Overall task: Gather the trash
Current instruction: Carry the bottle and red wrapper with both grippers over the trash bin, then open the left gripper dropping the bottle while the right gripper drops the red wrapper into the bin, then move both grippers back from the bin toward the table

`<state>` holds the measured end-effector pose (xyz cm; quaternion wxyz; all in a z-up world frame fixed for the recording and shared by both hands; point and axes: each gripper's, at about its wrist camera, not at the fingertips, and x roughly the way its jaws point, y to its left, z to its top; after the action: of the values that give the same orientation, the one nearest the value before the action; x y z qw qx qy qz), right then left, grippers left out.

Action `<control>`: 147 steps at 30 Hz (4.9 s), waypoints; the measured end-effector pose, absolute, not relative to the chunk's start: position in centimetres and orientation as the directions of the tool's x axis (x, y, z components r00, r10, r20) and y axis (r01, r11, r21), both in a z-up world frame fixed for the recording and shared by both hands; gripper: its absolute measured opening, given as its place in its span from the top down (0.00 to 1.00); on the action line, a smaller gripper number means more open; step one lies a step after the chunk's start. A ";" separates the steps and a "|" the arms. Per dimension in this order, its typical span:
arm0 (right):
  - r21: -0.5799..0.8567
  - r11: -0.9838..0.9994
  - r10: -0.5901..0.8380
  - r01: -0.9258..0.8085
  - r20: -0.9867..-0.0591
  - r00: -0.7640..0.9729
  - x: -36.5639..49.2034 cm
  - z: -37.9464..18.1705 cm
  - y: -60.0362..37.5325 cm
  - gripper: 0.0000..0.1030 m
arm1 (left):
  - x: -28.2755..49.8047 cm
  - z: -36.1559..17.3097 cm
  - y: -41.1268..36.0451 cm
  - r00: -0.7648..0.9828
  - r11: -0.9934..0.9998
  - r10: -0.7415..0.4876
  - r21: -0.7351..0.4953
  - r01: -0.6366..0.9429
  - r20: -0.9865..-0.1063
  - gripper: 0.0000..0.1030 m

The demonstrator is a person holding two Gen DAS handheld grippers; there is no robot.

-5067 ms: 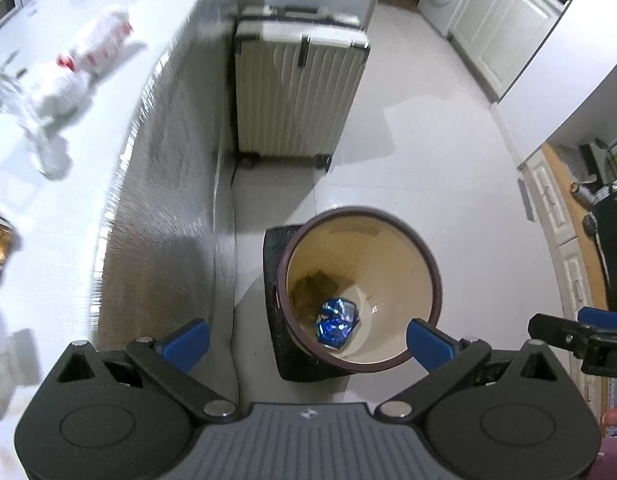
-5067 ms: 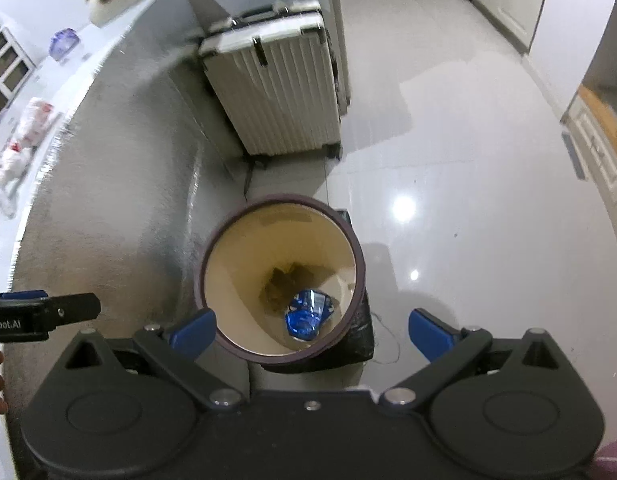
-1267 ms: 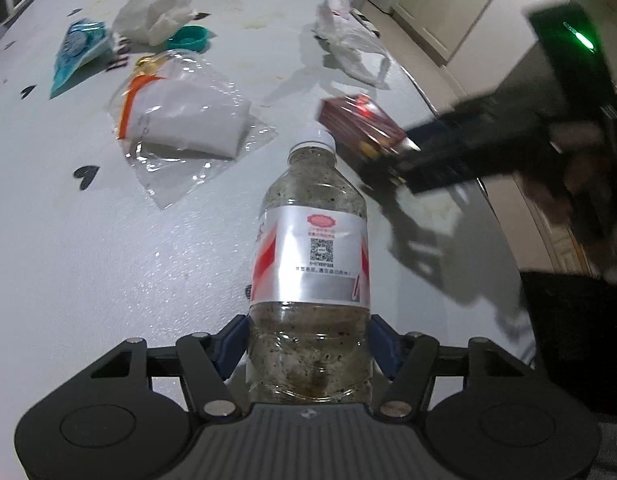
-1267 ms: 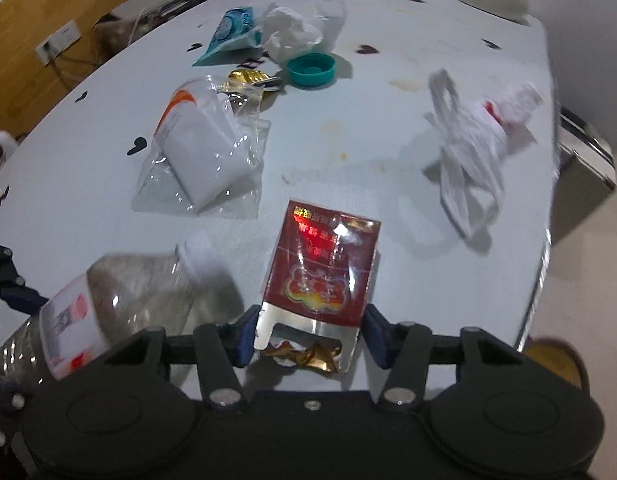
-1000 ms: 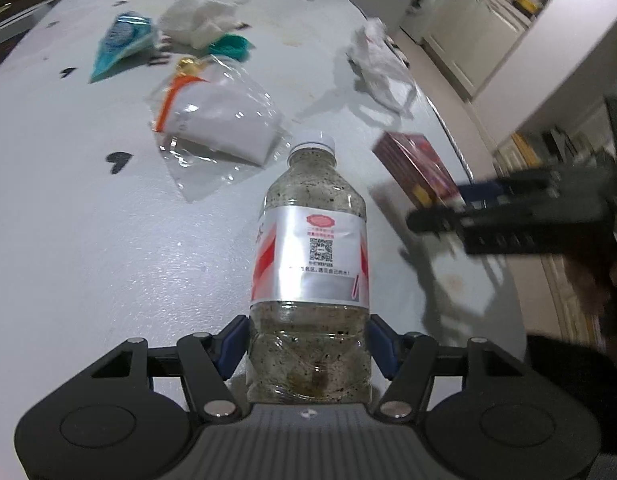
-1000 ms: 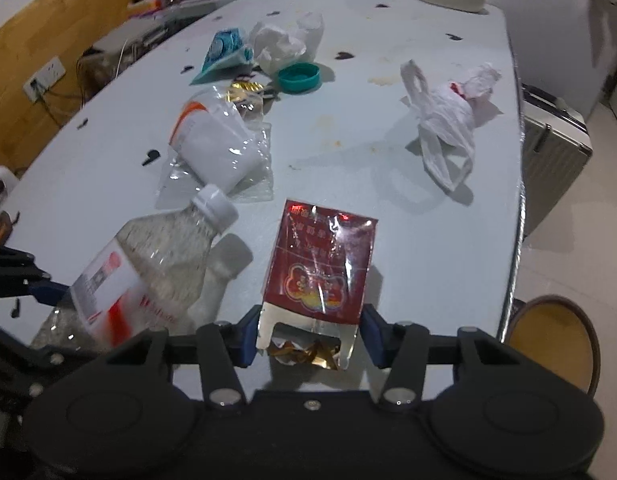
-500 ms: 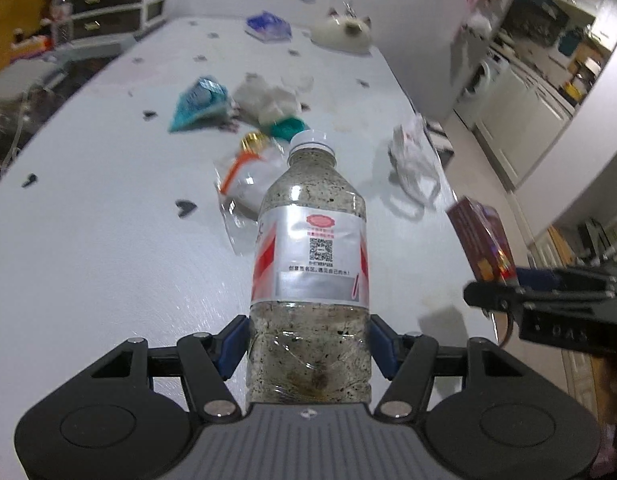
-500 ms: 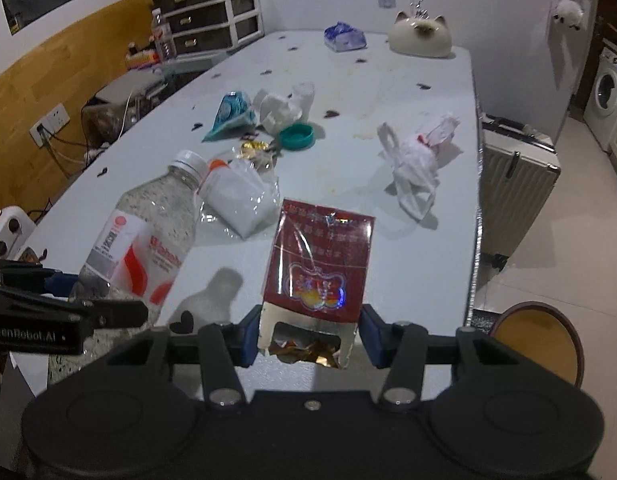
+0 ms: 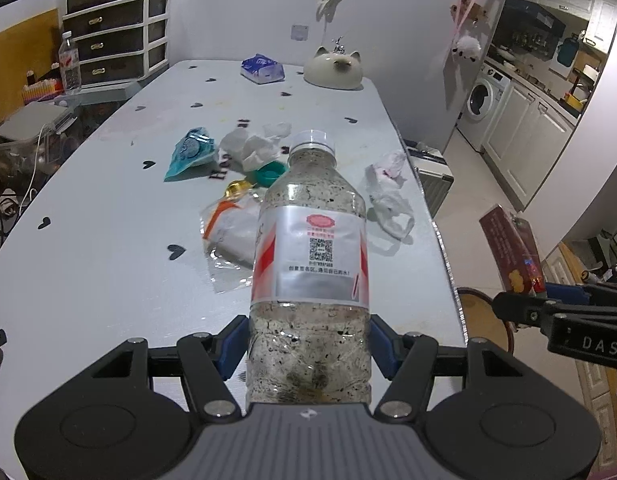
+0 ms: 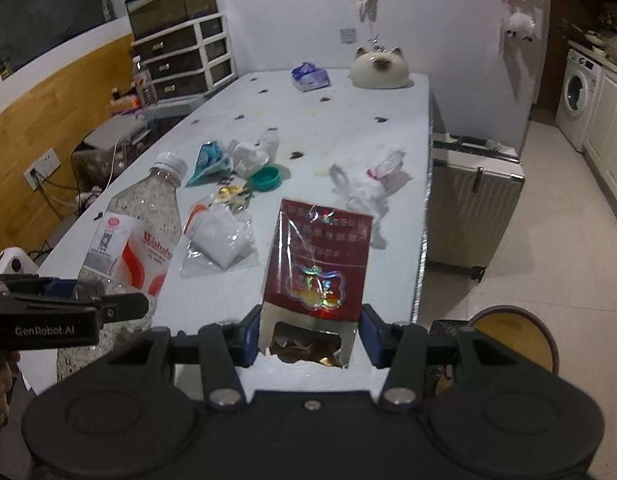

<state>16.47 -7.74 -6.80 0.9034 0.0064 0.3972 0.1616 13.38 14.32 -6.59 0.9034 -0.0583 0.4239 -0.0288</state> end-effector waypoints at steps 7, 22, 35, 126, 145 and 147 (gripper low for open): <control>0.141 0.959 0.271 -0.244 -0.704 0.657 16.7 -6.4 -12.1 0.51 | 14.4 -6.0 10.4 0.652 0.991 -0.109 -0.136 0.009 -0.751 0.38; 0.132 0.971 0.231 -0.198 -0.730 0.643 20.5 -7.5 -25.3 0.51 | 19.3 -7.3 -2.8 0.615 0.984 -0.158 -0.172 0.037 -0.773 0.38; 0.137 0.983 0.184 -0.124 -0.787 0.589 24.9 -11.6 -35.8 0.51 | 25.2 -11.6 -13.8 0.516 0.972 -0.233 -0.217 0.093 -0.824 0.38; 0.197 0.979 0.159 0.053 -0.900 0.407 28.5 -26.5 -44.7 0.00 | 31.9 -25.2 -20.7 0.274 0.979 -0.144 -0.096 0.181 -0.951 0.00; 0.168 0.986 0.130 0.018 -0.824 0.551 24.6 -18.6 -44.3 0.00 | 28.0 -18.0 -18.8 0.419 0.975 -0.194 -0.128 0.181 -0.887 0.00; 0.159 0.987 0.120 0.019 -0.811 0.572 24.4 -17.7 -44.2 0.00 | 27.8 -17.1 -18.4 0.441 0.976 -0.196 -0.128 0.178 -0.876 0.00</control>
<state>24.36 -44.16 -17.69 0.8835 0.0753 0.4615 0.0285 27.84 -18.35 -17.10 0.8489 -0.0086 0.5169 -0.1101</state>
